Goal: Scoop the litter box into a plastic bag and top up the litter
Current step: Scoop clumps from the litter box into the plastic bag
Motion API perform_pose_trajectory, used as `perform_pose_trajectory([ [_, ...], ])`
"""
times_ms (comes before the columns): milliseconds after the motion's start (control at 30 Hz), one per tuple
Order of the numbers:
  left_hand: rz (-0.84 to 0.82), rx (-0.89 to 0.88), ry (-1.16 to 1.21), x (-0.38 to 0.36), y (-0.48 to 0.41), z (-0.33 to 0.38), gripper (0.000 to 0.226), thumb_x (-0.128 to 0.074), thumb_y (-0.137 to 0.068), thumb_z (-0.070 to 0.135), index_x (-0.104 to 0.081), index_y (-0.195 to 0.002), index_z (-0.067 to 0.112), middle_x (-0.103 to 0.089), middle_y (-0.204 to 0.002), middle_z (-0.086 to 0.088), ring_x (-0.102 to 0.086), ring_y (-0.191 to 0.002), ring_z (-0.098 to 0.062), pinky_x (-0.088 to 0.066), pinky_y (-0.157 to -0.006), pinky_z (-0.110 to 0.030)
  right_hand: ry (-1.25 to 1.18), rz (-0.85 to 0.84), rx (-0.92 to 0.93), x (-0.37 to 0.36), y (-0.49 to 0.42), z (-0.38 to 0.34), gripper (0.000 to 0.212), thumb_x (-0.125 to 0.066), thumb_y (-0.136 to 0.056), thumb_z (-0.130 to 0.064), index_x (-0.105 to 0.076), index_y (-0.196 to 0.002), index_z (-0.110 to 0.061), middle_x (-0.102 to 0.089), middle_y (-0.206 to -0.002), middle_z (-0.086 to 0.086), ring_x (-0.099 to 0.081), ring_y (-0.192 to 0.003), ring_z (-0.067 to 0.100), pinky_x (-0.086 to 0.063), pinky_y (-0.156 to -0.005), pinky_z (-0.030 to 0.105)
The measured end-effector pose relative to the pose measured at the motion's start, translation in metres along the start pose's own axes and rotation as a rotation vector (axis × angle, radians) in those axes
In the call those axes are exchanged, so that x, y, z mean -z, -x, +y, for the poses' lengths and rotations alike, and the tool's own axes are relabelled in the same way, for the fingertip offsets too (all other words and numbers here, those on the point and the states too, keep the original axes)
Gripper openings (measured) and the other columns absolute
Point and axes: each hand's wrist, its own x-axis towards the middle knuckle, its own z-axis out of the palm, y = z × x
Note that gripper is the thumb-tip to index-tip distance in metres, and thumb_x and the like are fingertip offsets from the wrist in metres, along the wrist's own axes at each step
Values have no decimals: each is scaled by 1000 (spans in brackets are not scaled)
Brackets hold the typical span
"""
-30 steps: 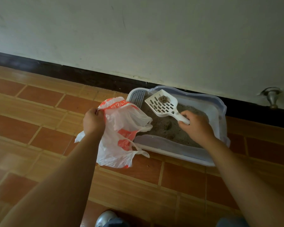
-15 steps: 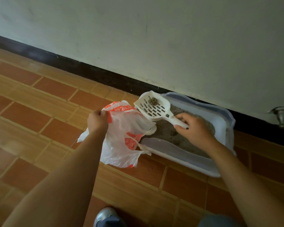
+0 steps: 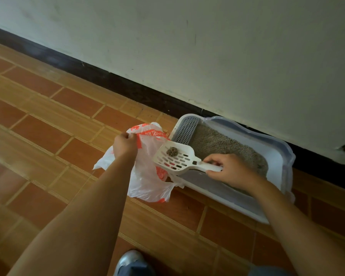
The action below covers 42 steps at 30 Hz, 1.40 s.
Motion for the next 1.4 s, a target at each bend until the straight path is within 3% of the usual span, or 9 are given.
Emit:
perform_pose_trajectory([
  [100, -10, 4, -7, 5, -2, 0, 26, -40, -97, 14, -44, -73, 6, -35, -57, -1, -31, -51, -13, -25, -48, -23, -7, -9, 12, -4, -6, -8, 27, -64, -82, -26, -64, -108, -31, -66, -89, -5, -63, -79, 17, -52, -71, 37],
  [333, -13, 25, 12, 11, -14, -8, 32, -41, -96, 16, -44, -64, 11, -40, -60, -3, -37, -55, -16, -30, -52, -25, -3, -34, 17, -6, -5, -12, 27, -65, -79, -27, -65, -106, -31, -65, -88, -7, -63, -80, 16, -52, -71, 36],
  [500, -37, 53, 23, 10, -14, -4, 28, -42, -98, 21, -58, -78, 10, -53, -66, -4, -51, -60, -19, -47, -66, -32, 6, -77, 9, -8, -6, -14, 25, -64, -80, -26, -66, -105, -31, -65, -87, -9, -60, -77, 10, -46, -64, 25],
  [733, -95, 6, -58, 7, -11, -3, 37, -43, -97, 19, -43, -60, 12, -41, -58, -5, -37, -51, -19, -30, -51, -25, -18, -5, -10, -11, -16, -10, 28, -64, -81, -27, -65, -108, -29, -66, -85, -7, -63, -75, 15, -52, -67, 37],
  [833, -149, -8, -86, 7, -7, -2, 35, -43, -96, 18, -49, -62, 10, -46, -61, -7, -41, -54, -19, -30, -51, -25, -4, 20, -13, -12, -24, -11, 28, -63, -82, -26, -64, -110, -29, -64, -84, -10, -62, -75, 12, -52, -67, 35],
  [933, -211, -28, -97, 9, -5, -1, 30, -41, -96, 15, -52, -70, 6, -50, -68, -11, -44, -58, -20, -33, -49, -23, 60, 31, -12, -17, -33, -17, 30, -61, -84, -27, -61, -114, -27, -59, -82, -14, -59, -74, 9, -48, -62, 28],
  [1033, -260, -34, -81, 14, 0, 0, 31, -37, -97, 11, -53, -71, 6, -50, -65, -4, -45, -55, -16, -36, -40, -13, 129, 51, 9, -23, -44, -25, 32, -59, -85, -29, -59, -117, -26, -63, -89, -8, -61, -79, 14, -51, -70, 34],
  [1133, -310, -5, -9, 19, 1, -3, 29, -34, -99, 11, -60, -88, 4, -60, -75, -4, -58, -68, -18, -43, -51, -18, 219, 49, 18, -25, -54, -33, 34, -58, -87, -29, -56, -121, -25, -66, -105, -2, -61, -87, 17, -48, -70, 31],
  [1400, -425, 91, 92, 25, 0, -7, 32, -36, -100, 14, -56, -75, 12, -60, -75, -2, -57, -67, -12, -49, -48, -15, 501, 75, 96, -28, -76, -52, 33, -54, -90, -35, -53, -121, -24, -63, -112, 3, -61, -97, 23, -46, -71, 33],
])
